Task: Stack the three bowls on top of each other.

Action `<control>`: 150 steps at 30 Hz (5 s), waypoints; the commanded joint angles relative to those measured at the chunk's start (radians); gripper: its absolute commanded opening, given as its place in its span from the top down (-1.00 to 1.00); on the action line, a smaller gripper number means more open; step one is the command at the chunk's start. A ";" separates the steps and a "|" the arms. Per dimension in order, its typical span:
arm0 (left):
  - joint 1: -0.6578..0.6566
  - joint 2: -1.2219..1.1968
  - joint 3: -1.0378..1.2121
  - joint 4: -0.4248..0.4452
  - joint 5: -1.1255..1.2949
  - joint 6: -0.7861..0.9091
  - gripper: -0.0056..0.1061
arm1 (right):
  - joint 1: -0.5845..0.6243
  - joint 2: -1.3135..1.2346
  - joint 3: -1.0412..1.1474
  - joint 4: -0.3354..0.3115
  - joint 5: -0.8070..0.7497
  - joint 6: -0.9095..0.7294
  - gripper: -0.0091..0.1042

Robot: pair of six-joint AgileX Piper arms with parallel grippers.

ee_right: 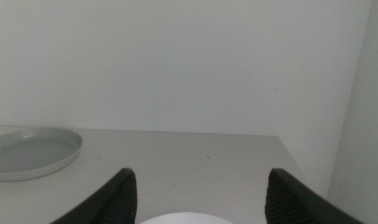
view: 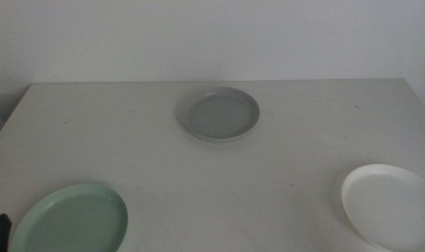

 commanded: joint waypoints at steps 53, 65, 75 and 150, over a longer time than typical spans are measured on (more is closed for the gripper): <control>-0.006 0.816 -1.015 -0.038 0.991 -0.041 -0.96 | -0.004 -0.027 -0.008 -0.013 -0.073 -0.005 -0.08; -0.006 0.975 -1.015 -0.064 1.013 0.066 -0.71 | -0.004 -0.027 -0.008 -0.013 -0.073 -0.005 -0.08; -0.005 1.125 -1.015 -0.061 1.000 0.117 -0.71 | -0.004 -0.027 -0.008 -0.013 -0.073 -0.005 -0.08; 0.161 1.765 -1.015 -0.225 0.785 0.457 0.90 | -0.004 -0.027 -0.008 -0.013 -0.073 -0.005 -0.08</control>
